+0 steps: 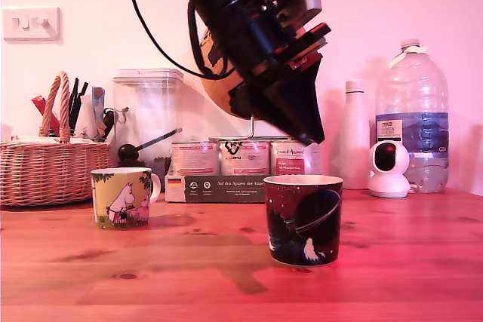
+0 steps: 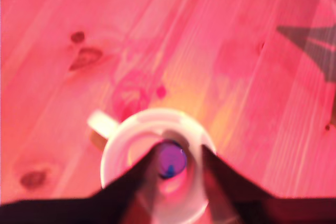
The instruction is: Pick up the coffee capsules on the table and drop them inside the coffee cup
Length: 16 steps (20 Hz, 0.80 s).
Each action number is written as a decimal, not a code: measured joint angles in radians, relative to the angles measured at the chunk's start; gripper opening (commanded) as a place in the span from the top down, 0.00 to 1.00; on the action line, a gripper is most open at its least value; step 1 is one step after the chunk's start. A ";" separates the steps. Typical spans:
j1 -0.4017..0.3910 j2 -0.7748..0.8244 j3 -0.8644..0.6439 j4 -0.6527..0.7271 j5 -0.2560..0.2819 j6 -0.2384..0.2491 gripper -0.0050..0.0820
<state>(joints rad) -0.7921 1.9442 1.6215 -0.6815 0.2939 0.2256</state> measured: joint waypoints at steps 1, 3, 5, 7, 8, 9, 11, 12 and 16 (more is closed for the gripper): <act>0.000 -0.006 0.000 0.000 0.002 0.000 0.96; 0.001 -0.034 0.000 -0.008 0.011 0.006 0.96; 0.012 -0.079 0.000 -0.015 0.030 0.012 0.96; 0.023 -0.131 0.000 -0.014 0.061 0.015 0.96; 0.032 -0.154 0.000 -0.007 0.068 0.015 0.96; 0.042 -0.177 0.000 0.001 0.069 0.015 0.96; 0.061 -0.213 -0.008 0.017 0.071 0.019 0.96; 0.070 -0.234 -0.028 0.037 0.071 0.019 0.96; 0.122 -0.316 -0.179 0.132 0.071 0.016 0.96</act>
<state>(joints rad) -0.6701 1.6283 1.4422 -0.5491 0.3649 0.2413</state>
